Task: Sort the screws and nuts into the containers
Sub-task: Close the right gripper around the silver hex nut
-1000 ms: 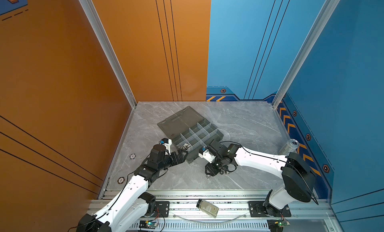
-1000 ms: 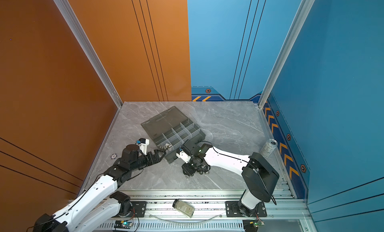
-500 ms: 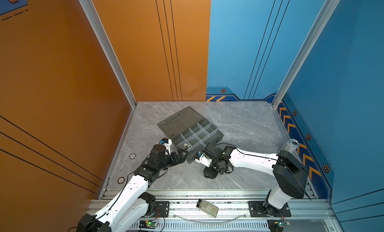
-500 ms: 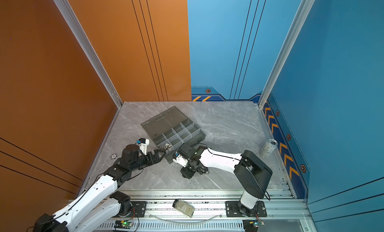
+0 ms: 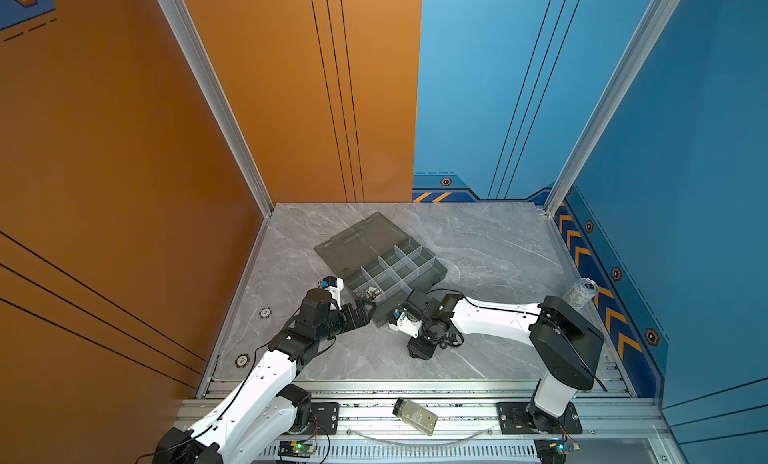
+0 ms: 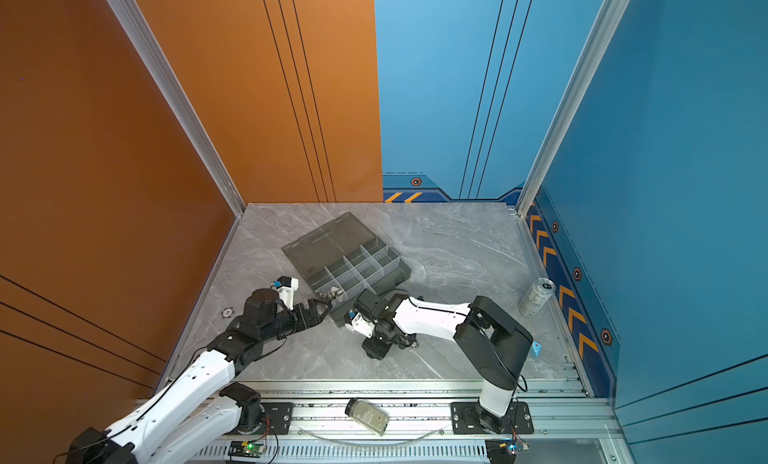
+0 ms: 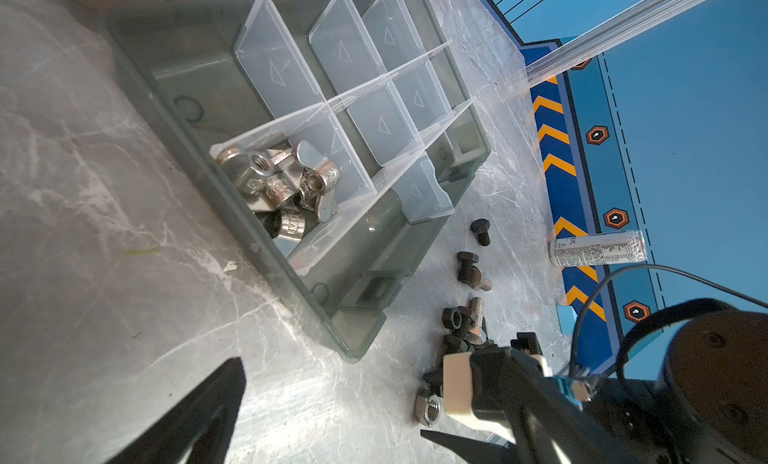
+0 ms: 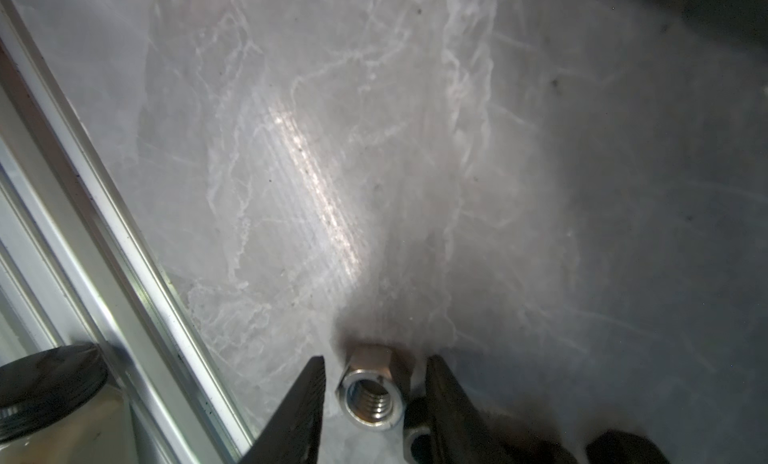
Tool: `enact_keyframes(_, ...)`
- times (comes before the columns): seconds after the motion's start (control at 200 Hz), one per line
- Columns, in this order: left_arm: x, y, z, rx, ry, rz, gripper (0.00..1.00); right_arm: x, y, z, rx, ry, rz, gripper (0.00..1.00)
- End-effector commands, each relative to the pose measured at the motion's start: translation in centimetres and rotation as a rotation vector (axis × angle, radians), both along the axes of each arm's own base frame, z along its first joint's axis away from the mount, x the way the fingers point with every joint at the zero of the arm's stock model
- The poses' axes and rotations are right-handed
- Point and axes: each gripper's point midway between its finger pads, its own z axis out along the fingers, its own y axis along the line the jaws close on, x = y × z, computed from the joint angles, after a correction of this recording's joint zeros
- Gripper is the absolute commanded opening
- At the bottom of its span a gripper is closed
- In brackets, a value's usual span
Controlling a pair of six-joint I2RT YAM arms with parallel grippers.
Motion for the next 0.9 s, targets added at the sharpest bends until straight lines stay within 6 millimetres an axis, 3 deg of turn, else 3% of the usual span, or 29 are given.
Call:
enact_keyframes(0.0,0.3,-0.2,0.8,-0.008,-0.02,-0.003,0.98,0.1,-0.3,-0.9,-0.046,-0.011,0.025,0.44)
enact_keyframes(0.896,0.3,-0.4,0.9,-0.017,-0.026,-0.008,0.98,-1.0,-1.4,-1.1,-0.127,-0.009,0.028,0.47)
